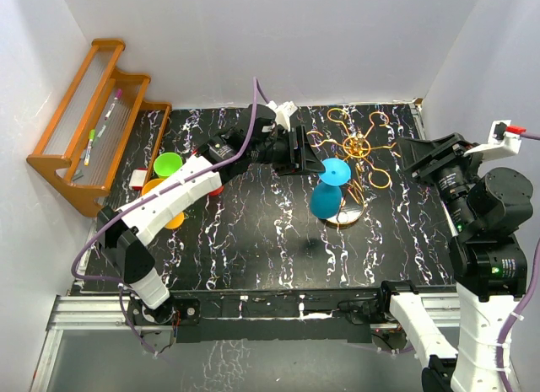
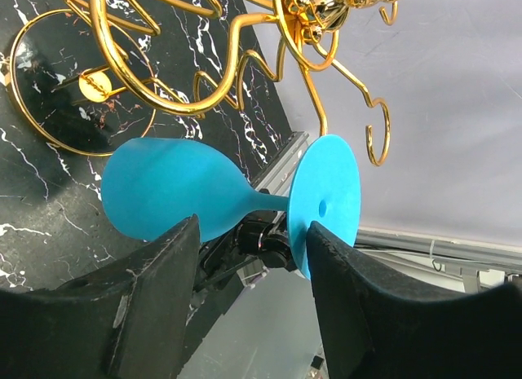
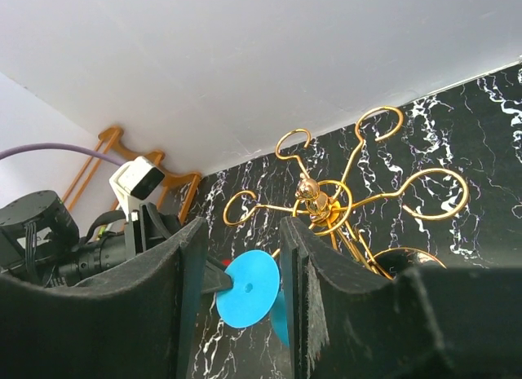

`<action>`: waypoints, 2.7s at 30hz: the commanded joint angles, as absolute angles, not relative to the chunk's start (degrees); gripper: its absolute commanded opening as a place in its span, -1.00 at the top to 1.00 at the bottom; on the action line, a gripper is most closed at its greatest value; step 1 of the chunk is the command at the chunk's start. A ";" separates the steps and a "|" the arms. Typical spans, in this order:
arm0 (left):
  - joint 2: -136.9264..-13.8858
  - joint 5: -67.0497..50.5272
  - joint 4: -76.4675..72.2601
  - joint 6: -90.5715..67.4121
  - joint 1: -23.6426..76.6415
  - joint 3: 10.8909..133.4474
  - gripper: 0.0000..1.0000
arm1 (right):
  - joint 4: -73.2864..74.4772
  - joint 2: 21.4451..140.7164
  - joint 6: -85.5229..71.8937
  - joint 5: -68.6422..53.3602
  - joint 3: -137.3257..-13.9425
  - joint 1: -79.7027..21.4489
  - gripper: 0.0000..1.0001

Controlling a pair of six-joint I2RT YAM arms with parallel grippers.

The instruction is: Take the wine glass off the wine glass rack

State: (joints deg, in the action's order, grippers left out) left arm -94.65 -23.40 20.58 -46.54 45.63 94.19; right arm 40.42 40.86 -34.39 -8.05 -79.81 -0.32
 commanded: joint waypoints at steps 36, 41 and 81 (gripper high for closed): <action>-90.63 -25.48 16.24 -51.54 46.66 96.12 1.00 | 35.14 39.20 -34.15 -4.87 -77.44 -0.26 0.11; -89.66 -27.74 12.03 -53.97 46.67 94.37 1.00 | 35.06 39.20 -34.26 -4.62 -77.21 -0.22 0.10; -93.55 -10.81 19.01 -48.57 46.57 103.41 1.00 | 31.97 40.61 -35.18 -12.79 -76.64 -0.26 0.08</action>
